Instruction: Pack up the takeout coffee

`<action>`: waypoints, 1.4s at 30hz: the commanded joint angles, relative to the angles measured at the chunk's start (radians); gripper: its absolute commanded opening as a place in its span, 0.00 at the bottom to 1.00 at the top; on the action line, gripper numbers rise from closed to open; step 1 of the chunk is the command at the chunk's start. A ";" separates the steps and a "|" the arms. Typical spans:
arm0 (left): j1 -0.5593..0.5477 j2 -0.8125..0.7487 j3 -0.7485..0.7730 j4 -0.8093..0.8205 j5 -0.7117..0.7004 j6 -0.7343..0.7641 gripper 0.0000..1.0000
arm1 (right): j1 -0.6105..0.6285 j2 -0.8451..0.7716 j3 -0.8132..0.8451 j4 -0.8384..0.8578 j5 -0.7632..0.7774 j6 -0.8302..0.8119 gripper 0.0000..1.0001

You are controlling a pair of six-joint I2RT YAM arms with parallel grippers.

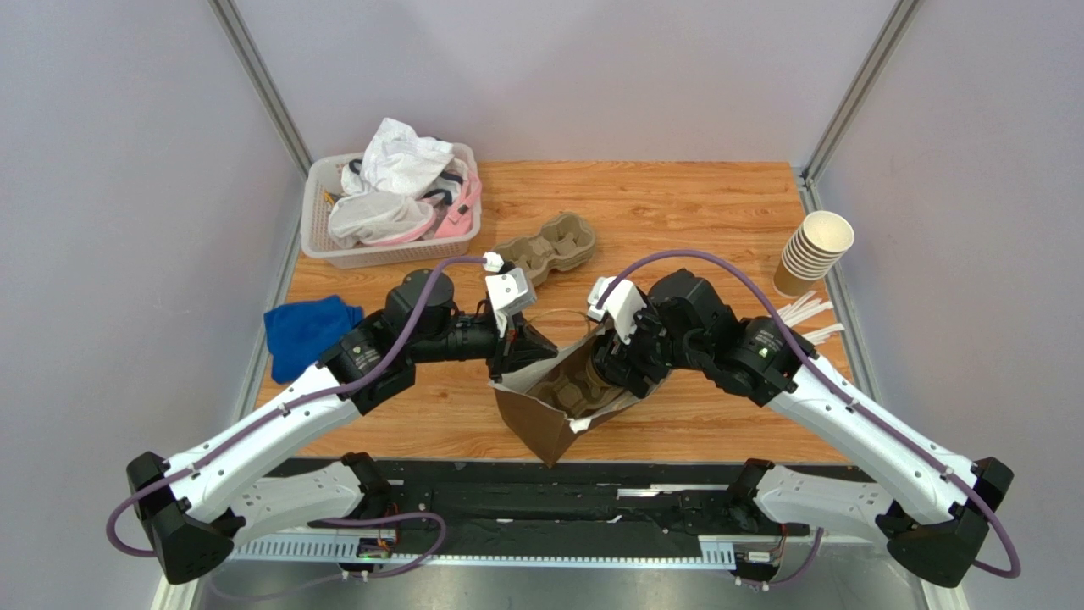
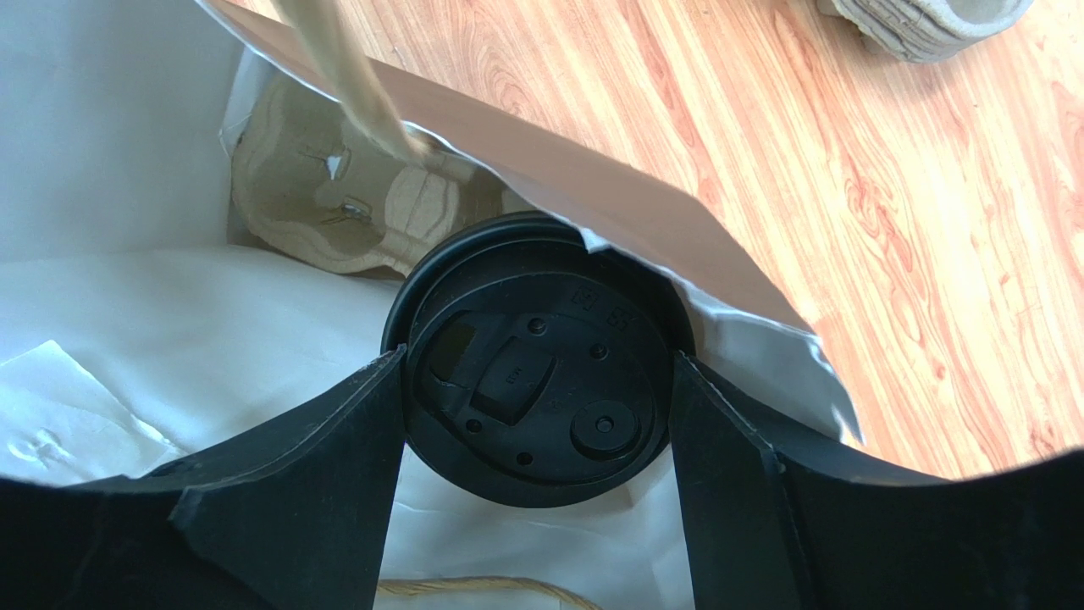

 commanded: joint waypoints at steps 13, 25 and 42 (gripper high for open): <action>0.015 0.043 0.088 -0.058 -0.102 -0.044 0.56 | -0.004 0.013 0.374 -0.221 -0.031 -0.022 0.36; 0.024 0.034 0.098 -0.073 -0.123 -0.023 0.43 | -0.004 0.108 0.672 -0.272 0.018 0.025 0.36; 0.024 0.036 0.101 -0.018 -0.050 0.065 0.69 | 0.005 0.199 0.948 -0.191 0.199 -0.020 0.38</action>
